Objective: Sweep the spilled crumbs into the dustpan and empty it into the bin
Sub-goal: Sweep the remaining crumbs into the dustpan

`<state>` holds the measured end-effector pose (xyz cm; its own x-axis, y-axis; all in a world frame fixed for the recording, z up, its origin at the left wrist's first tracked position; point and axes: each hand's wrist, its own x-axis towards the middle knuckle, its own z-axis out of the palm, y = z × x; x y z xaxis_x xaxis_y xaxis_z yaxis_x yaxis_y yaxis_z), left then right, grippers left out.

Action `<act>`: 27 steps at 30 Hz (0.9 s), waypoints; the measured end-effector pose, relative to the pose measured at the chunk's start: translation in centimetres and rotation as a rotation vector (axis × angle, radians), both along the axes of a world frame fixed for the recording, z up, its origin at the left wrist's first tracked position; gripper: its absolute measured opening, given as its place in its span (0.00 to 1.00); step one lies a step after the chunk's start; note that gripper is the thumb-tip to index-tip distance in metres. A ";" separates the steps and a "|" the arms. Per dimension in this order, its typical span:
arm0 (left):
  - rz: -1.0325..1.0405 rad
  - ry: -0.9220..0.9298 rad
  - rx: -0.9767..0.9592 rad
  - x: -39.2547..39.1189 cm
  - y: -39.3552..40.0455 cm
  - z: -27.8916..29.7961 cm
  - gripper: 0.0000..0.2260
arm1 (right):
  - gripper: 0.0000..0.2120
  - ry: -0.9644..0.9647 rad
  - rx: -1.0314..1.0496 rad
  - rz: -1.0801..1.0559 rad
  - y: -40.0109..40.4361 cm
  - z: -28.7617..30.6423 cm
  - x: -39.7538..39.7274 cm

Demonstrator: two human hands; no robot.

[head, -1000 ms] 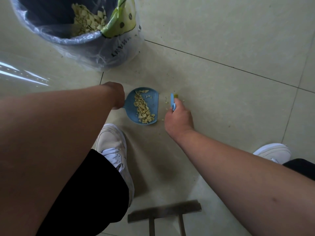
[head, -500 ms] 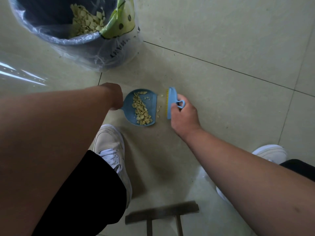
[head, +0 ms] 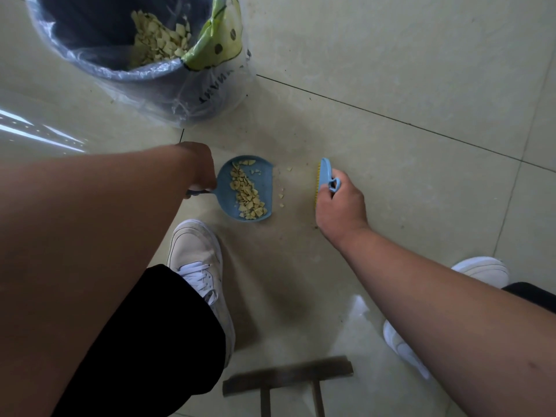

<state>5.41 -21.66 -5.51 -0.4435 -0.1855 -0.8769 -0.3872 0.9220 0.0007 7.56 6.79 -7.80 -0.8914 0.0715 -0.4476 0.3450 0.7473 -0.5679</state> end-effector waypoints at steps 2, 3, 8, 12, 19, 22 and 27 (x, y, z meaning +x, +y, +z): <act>0.006 -0.017 0.007 0.0 0.3 -0.1 0.13 | 0.10 -0.017 0.000 0.035 -0.7 -0.2 -0.2; 0.012 -0.023 0.013 0.0 0.4 -0.1 0.14 | 0.11 -0.025 0.000 0.052 -1.0 -0.3 -0.2; 0.053 -0.041 0.036 -0.2 0.5 -0.4 0.11 | 0.13 -0.044 -0.004 0.097 -2.7 -0.8 -0.6; 0.045 -0.043 0.046 -0.2 0.3 -0.6 0.11 | 0.17 -0.085 0.031 0.166 -4.4 -0.4 -0.4; 0.032 -0.045 0.018 -0.1 0.6 -1.2 0.12 | 0.22 -0.115 -0.107 0.313 -8.0 0.6 2.2; -0.014 -0.016 -0.025 -0.1 0.6 -1.4 0.11 | 0.19 -0.096 -0.164 0.294 -8.0 1.2 2.4; -0.123 0.006 -0.106 -0.2 -0.1 -1.5 0.11 | 0.18 0.035 -0.127 0.131 -4.2 1.2 0.3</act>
